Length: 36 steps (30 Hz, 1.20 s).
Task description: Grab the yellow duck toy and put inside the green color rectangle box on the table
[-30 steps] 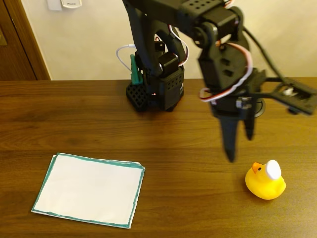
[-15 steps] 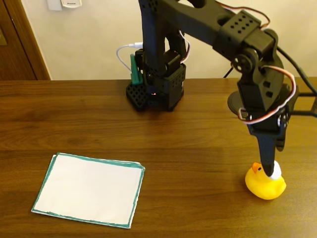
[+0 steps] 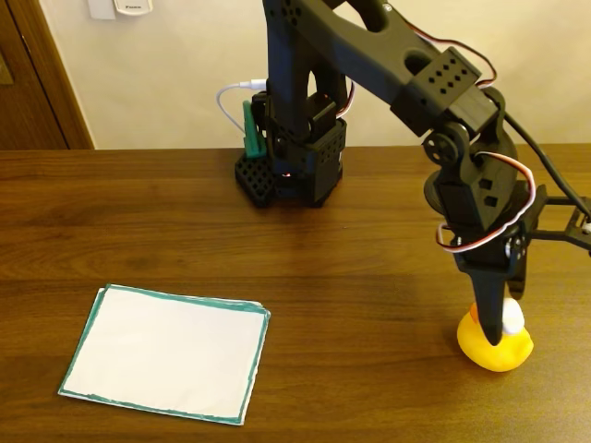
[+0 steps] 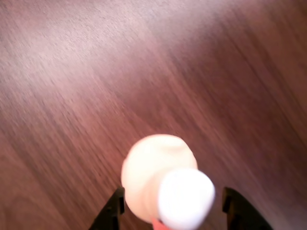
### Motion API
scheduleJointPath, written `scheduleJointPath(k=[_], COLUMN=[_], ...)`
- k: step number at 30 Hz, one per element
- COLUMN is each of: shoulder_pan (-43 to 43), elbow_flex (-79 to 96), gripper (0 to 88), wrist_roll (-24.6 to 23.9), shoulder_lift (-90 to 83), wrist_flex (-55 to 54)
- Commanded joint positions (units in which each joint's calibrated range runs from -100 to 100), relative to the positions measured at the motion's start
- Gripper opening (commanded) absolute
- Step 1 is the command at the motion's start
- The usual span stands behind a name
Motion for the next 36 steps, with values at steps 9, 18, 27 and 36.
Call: scheduleJointPath(k=[9,18,27,36], shoulder_pan=[-0.74,4.32,32.55,64.19], elbow_flex=[1.08,-3.65,0.17,7.46], gripper=[13.2,0.2,0.2,0.2], wrist_roll=[-1.17,1.37,11.38,19.88], shoulder_lift=[3.00,-7.04,-17.87,-32.36], wrist_flex=[-5.08,11.70,24.74,24.91])
